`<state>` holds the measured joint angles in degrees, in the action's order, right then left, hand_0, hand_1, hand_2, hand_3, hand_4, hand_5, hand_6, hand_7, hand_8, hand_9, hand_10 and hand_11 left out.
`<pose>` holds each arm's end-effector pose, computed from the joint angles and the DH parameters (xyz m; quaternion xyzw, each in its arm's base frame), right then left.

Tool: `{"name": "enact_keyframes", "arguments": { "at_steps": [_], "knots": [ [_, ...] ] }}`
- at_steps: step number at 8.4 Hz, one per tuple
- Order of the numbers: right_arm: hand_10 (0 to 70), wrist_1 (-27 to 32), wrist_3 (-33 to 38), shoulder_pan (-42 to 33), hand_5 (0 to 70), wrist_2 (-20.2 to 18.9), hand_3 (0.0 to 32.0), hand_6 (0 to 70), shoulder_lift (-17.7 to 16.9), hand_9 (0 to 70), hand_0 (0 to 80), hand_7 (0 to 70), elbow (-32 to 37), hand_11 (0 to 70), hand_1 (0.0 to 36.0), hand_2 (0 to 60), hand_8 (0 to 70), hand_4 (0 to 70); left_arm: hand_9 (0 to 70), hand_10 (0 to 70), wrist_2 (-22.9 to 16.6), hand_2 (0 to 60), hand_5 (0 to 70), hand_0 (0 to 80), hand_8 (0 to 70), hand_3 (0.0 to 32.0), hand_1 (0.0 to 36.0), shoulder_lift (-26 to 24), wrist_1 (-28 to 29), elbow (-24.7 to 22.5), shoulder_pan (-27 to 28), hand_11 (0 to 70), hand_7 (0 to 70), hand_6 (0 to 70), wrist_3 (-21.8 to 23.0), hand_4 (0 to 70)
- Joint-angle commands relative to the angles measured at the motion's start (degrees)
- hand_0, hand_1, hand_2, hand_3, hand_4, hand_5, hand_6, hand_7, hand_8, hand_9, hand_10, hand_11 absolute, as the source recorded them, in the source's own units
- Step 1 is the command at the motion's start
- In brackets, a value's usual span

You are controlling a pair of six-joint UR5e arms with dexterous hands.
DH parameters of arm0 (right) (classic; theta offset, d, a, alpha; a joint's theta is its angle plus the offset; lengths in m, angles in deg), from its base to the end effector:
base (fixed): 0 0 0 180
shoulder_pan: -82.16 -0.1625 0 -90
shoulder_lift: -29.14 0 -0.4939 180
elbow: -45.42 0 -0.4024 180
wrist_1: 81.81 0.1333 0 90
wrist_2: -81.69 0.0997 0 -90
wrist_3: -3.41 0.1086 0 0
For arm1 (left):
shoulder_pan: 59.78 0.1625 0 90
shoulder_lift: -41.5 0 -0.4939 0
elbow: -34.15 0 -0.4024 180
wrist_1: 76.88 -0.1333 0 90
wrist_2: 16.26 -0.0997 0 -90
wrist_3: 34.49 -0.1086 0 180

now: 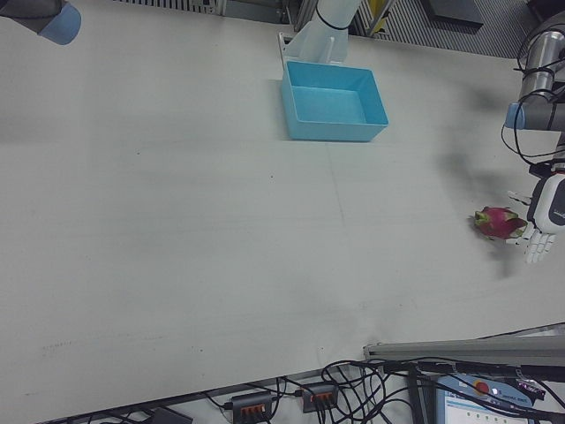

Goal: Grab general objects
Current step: 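Lower the left hand over the dragon fruit and position the fingers around it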

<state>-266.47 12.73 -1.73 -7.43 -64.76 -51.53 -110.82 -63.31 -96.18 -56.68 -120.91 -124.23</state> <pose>0.0838 -0.4857 0.7366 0.0881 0.6915 -0.7165 0.0254 0.1880 -0.5991 0.6379 0.3213 0.6041 -0.3486 0.6405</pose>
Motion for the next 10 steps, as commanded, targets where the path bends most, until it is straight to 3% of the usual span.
{"name": "enact_keyframes", "arguments": {
  "at_steps": [1, 6, 10],
  "knots": [
    [0.0, 0.00, 0.00, -0.04, 0.0, 0.00, 0.0, 0.0, 0.03, 0.0, 0.0, 0.0, 0.01, 0.0, 0.0, 0.0, 0.0, 0.0, 4.3, 4.8, 0.70, 60.0, 37.4, 58.8, 7.8, 1.6, 36.0, -0.31, 0.14, 1.26, 0.23, 10.4, 3.2, 3.9, -1.67, 0.0],
    [0.0, 0.00, 0.00, 0.04, 0.0, 0.00, 0.0, 0.0, 0.03, 0.0, 0.0, 0.0, 0.01, 0.0, 0.0, 0.0, 0.0, 0.0, 4.2, 4.5, 5.00, 60.0, 38.8, 59.4, 7.5, 1.2, 36.0, -0.22, -0.21, 2.40, 5.67, 10.1, 4.0, 4.3, -1.67, 0.0],
    [0.0, 0.00, 0.00, 0.04, 0.0, 0.00, 0.0, 0.0, 0.03, 0.0, 0.0, 0.0, 0.01, 0.0, 0.0, 0.0, 0.0, 0.0, 4.8, 4.6, 5.62, 60.0, 42.5, 58.2, 8.0, 0.0, 36.0, -1.01, -0.03, 4.17, 5.59, 10.0, 5.1, 5.0, -1.76, 0.0]
  ]
}}
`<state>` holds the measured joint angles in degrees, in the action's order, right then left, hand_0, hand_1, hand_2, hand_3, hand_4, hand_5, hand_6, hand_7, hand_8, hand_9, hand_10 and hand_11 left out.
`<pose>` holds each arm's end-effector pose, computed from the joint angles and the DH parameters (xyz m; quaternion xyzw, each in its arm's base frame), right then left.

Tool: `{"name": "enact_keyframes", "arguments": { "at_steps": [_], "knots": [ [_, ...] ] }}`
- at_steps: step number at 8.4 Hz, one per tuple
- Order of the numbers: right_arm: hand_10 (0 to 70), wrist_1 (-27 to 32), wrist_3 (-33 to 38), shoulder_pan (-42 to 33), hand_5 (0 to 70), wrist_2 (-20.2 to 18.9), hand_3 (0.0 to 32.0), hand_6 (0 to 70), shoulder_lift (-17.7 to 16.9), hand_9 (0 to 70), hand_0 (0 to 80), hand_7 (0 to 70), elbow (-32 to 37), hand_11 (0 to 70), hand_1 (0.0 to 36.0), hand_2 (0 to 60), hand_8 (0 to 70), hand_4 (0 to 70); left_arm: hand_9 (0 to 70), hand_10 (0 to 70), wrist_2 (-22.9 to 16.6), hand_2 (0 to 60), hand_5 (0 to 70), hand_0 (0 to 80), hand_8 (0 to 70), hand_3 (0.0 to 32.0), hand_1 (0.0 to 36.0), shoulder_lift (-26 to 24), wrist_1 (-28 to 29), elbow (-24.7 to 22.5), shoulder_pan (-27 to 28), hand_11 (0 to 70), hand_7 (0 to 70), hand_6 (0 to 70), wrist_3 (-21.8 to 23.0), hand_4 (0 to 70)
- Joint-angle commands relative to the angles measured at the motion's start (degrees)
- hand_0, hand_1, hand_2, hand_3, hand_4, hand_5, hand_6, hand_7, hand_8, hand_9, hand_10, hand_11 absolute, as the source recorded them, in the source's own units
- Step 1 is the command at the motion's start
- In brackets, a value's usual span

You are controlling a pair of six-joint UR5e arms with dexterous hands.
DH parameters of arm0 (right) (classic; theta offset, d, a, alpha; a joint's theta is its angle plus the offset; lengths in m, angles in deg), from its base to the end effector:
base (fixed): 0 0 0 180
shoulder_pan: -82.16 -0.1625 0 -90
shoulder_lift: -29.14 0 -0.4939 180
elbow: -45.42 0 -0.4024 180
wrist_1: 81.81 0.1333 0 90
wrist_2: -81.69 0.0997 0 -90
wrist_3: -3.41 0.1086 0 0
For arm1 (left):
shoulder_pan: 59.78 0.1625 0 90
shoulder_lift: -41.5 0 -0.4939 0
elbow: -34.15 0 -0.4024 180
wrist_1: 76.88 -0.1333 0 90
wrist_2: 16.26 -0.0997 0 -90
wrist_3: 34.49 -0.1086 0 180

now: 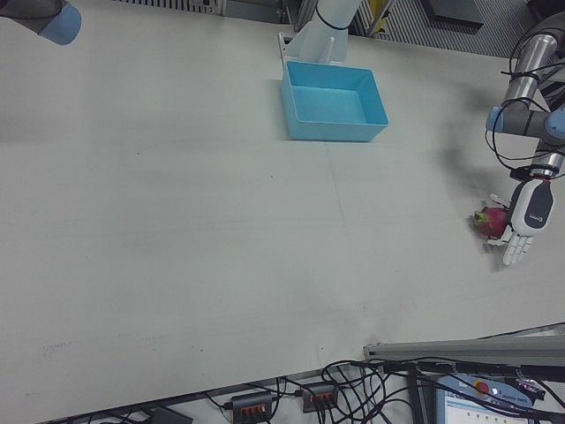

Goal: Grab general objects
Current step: 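Lower the left hand over the dragon fruit and position the fingers around it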

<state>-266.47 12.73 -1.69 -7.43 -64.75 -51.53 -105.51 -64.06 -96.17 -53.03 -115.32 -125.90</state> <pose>0.0834 -0.4858 0.7365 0.0884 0.6915 -0.7165 0.0252 0.2406 -0.5887 0.6610 0.3216 0.5827 -0.3435 0.6626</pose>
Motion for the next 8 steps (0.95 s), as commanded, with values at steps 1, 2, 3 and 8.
{"name": "enact_keyframes", "arguments": {
  "at_steps": [1, 2, 3, 8],
  "knots": [
    [0.0, 0.00, 0.00, 0.00, 0.0, 0.00, 0.0, 0.0, 0.02, 0.0, 0.0, 0.0, 0.00, 0.0, 0.0, 0.0, 0.0, 0.0, 5.2, 4.9, 2.05, 60.0, 43.9, 58.0, 8.5, 0.0, 36.0, -0.17, -0.04, 0.43, 0.08, 10.4, 5.8, 5.6, -0.09, 0.0],
    [0.0, 0.00, 0.00, 0.00, 0.0, 0.00, 0.0, 0.0, 0.02, 0.0, 0.0, 0.0, 0.00, 0.0, 0.0, 0.0, 0.0, 0.0, 6.9, 5.8, 2.41, 60.0, 46.1, 57.7, 10.0, 0.0, 36.0, -0.17, -0.04, 0.43, 0.00, 11.6, 8.2, 6.5, -0.09, 0.0],
    [0.0, -0.09, 0.00, 0.00, 0.0, 0.00, 0.0, 0.0, 0.02, 0.0, 0.0, 0.0, 0.00, 0.0, 0.0, 0.0, 0.0, 0.0, 8.6, 6.5, 2.51, 60.0, 49.8, 57.2, 11.2, 0.0, 36.0, -0.17, -0.04, 0.34, 0.00, 12.6, 11.1, 7.4, -0.18, 0.0],
    [0.0, 0.00, 0.00, 0.00, 0.0, 0.00, 0.0, 0.0, 0.02, 0.0, 0.0, 0.0, 0.00, 0.0, 0.0, 0.0, 0.0, 0.0, 70.0, 47.9, 2.68, 60.0, 70.0, 56.4, 65.9, 0.0, 28.6, -0.61, -0.13, 0.69, 0.17, 68.8, 70.0, 70.0, -1.67, 39.2]
  ]
}}
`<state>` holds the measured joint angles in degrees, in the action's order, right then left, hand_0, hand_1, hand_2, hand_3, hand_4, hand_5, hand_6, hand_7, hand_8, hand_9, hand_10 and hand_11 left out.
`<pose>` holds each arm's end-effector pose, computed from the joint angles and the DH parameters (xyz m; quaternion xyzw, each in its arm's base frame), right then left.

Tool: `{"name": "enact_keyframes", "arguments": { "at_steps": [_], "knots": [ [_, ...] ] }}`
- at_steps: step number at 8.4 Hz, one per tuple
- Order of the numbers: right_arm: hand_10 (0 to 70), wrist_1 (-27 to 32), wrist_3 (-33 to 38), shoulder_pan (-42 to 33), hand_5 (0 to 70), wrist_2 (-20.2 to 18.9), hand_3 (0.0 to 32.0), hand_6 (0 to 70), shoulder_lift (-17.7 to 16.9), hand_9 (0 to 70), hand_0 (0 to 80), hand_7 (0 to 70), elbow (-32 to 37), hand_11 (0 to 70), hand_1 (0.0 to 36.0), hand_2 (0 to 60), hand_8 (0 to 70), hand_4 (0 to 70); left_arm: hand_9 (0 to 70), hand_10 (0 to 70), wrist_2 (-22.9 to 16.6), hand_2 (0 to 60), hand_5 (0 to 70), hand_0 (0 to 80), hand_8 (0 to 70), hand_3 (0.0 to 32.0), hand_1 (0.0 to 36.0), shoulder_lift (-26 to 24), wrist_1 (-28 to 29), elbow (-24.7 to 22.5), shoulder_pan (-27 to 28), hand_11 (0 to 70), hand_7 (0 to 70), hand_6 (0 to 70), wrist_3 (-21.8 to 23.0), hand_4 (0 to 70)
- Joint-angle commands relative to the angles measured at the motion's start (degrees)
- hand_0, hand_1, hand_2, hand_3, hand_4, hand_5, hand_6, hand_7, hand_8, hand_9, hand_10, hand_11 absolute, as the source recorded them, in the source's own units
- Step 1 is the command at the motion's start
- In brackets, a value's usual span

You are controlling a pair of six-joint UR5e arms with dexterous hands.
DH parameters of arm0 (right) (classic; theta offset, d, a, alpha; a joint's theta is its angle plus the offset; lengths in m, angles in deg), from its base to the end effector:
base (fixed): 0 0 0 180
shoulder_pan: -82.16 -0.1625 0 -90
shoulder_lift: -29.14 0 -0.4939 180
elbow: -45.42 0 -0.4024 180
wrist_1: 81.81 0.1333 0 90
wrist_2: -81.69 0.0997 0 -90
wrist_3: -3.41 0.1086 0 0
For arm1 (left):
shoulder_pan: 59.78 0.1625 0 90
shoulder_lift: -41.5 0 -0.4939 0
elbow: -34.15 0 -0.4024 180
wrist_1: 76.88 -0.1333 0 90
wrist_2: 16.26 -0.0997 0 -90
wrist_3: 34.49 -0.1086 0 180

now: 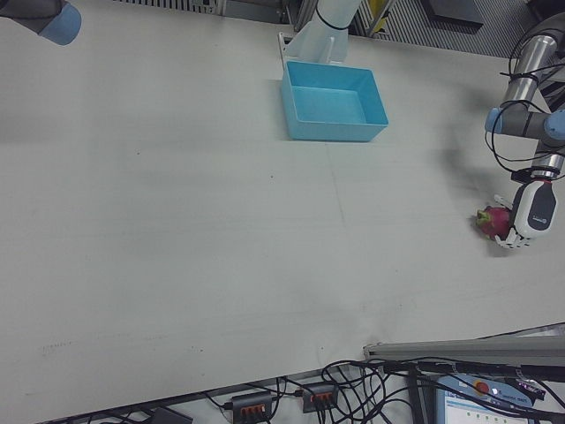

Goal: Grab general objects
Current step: 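Close the left hand fingers around the dragon fruit and lift it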

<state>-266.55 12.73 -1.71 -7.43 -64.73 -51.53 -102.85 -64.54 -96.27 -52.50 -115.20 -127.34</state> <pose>0.0836 -0.4858 0.7365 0.0882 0.6912 -0.7168 0.0253 0.2397 -0.5940 0.6604 0.3428 0.5694 -0.3485 0.6609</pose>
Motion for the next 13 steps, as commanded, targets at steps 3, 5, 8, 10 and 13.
{"name": "enact_keyframes", "arguments": {
  "at_steps": [3, 5, 8, 10, 13],
  "knots": [
    [0.0, -0.01, 0.00, 0.02, 0.0, 0.00, 0.0, 0.0, 0.00, 0.0, 0.0, 0.0, 0.00, 0.0, 0.0, 0.0, 0.0, 0.0, 70.0, 63.6, 0.03, 60.0, 70.0, 59.0, 70.0, 0.0, 30.0, -0.13, -0.12, -0.36, -0.12, 70.0, 70.0, 70.0, -0.14, 53.8],
    [0.0, -0.01, 0.00, 0.02, 0.0, 0.00, 0.0, 0.0, -0.09, 0.0, 0.0, 0.0, -0.09, 0.0, 0.0, 0.0, 0.0, 0.0, 70.0, 70.0, -0.58, 60.0, 70.0, 80.0, 70.0, 0.0, 36.0, -0.13, -0.46, -2.54, -0.39, 70.0, 70.0, 70.0, 0.65, 60.9],
    [0.0, -0.01, 0.00, 0.02, 0.0, 0.00, 0.0, 0.0, 0.00, 0.0, 0.0, 0.0, -0.09, 0.0, 0.0, 0.0, 0.0, 0.0, 70.0, 70.0, -10.56, 60.0, 70.0, 80.0, 70.0, 0.0, 36.0, -0.13, 3.90, -7.57, -1.87, 70.0, 70.0, 70.0, 13.52, 61.0],
    [0.0, -0.01, 0.00, 0.02, 0.0, 0.00, 0.0, 0.0, 0.00, 0.0, 0.0, 0.0, -0.09, 0.0, 0.0, 0.0, 0.0, 0.0, 70.0, 70.0, -16.81, 60.0, 70.0, 80.0, 70.0, 0.0, 36.0, -0.13, 9.16, -10.46, -1.97, 70.0, 70.0, 70.0, 23.88, 60.7],
    [0.0, -0.01, 0.00, 0.02, 0.0, 0.00, 0.0, 0.0, 0.00, 0.0, 0.0, 0.0, -0.09, 0.0, 0.0, 0.0, 0.0, 0.0, 70.0, 70.0, -24.21, 60.0, 70.0, 80.0, 70.0, 0.0, 36.0, -0.22, 29.24, -8.99, -1.53, 70.0, 70.0, 70.0, 48.20, 65.9]
  ]
}}
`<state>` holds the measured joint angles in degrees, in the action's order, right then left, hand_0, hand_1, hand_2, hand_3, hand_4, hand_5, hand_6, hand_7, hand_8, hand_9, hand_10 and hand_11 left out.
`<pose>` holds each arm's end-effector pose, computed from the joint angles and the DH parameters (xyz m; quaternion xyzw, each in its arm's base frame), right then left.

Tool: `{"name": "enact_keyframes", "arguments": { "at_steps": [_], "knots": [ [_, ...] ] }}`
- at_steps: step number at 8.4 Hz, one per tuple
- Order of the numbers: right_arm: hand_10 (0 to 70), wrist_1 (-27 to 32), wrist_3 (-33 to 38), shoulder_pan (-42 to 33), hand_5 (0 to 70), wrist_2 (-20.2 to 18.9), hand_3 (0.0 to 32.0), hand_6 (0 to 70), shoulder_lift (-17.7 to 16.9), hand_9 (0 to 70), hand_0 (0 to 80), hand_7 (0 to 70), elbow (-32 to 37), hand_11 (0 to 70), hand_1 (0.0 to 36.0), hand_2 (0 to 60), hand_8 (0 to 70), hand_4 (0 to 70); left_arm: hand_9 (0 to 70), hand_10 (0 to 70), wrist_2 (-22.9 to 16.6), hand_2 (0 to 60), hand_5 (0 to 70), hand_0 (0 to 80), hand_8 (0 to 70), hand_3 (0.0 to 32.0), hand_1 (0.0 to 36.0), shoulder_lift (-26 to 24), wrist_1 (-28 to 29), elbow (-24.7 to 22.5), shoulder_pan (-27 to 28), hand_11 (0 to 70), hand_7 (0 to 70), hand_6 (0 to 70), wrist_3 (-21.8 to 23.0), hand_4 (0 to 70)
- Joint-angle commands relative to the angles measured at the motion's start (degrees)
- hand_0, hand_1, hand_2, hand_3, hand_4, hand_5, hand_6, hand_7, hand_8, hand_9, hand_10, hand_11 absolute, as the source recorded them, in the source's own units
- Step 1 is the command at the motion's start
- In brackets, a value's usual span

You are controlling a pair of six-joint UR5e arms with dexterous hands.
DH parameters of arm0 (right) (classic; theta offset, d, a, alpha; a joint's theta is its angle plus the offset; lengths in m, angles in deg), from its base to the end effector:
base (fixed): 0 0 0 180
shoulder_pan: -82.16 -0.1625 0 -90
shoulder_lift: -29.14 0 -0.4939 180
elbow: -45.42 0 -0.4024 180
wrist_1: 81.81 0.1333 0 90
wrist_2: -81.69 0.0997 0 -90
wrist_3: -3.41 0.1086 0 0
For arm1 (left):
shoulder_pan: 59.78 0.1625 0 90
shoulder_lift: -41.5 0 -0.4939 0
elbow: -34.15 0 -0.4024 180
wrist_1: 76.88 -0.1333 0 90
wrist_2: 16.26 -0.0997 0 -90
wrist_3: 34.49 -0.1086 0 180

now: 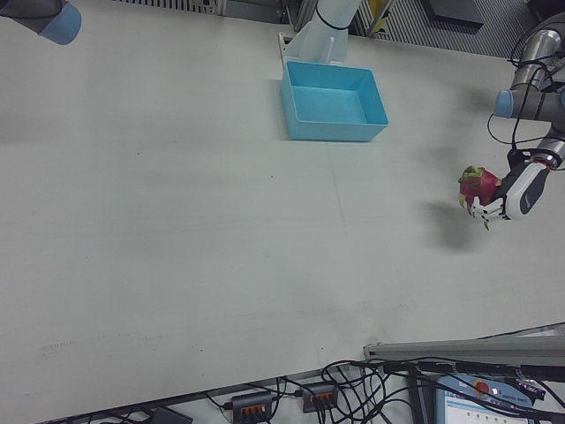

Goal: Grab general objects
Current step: 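Carry the dragon fruit with the left hand toward the blue tray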

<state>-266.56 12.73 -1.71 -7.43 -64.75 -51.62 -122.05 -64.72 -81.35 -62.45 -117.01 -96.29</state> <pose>0.0836 -0.4857 0.7358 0.0883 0.6916 -0.7165 0.0253 0.2589 -0.5938 0.5424 0.1235 0.7976 -0.3115 0.5015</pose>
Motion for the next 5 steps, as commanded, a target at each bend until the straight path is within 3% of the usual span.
{"name": "enact_keyframes", "arguments": {
  "at_steps": [1, 2, 3, 5],
  "knots": [
    [0.0, 0.00, 0.00, -0.06, 0.0, 0.00, 0.0, 0.0, 0.02, 0.0, 0.0, 0.0, 0.00, 0.0, 0.0, 0.0, 0.0, 0.0, 70.0, 70.0, -5.56, 60.0, 70.0, 80.0, 70.0, 0.0, 36.0, -0.13, 16.32, -0.16, 0.28, 70.0, 70.0, 70.0, 18.97, 68.6],
    [0.0, 0.00, 0.00, 0.02, 0.0, 0.00, 0.0, 0.0, 0.02, 0.0, 0.0, 0.0, 0.00, 0.0, 0.0, 0.0, 0.0, 0.0, 70.0, 70.0, -5.91, 60.0, 70.0, 80.0, 70.0, 0.0, 36.0, -1.34, 16.43, -1.57, 2.11, 70.0, 70.0, 70.0, 19.69, 70.0],
    [0.0, 0.00, 0.00, 0.02, 0.0, 0.00, 0.0, 0.0, 0.02, 0.0, 0.0, 0.0, 0.00, 0.0, 0.0, 0.0, 0.0, 0.0, 70.0, 70.0, -5.83, 60.0, 70.0, 80.0, 70.0, 0.0, 36.0, -3.18, 16.17, -3.23, 7.26, 70.0, 70.0, 70.0, 21.08, 70.0],
    [0.0, -0.09, 0.00, 0.02, 0.0, 0.00, 0.0, 0.0, 0.02, 0.0, 0.0, 0.0, 0.00, 0.0, 0.0, 0.0, 0.0, 0.0, 70.0, 70.0, -5.30, 60.0, 70.0, 80.0, 70.0, 0.0, 35.6, -7.22, 9.61, -10.34, 13.17, 70.0, 70.0, 70.0, 21.45, 70.0]
  ]
}}
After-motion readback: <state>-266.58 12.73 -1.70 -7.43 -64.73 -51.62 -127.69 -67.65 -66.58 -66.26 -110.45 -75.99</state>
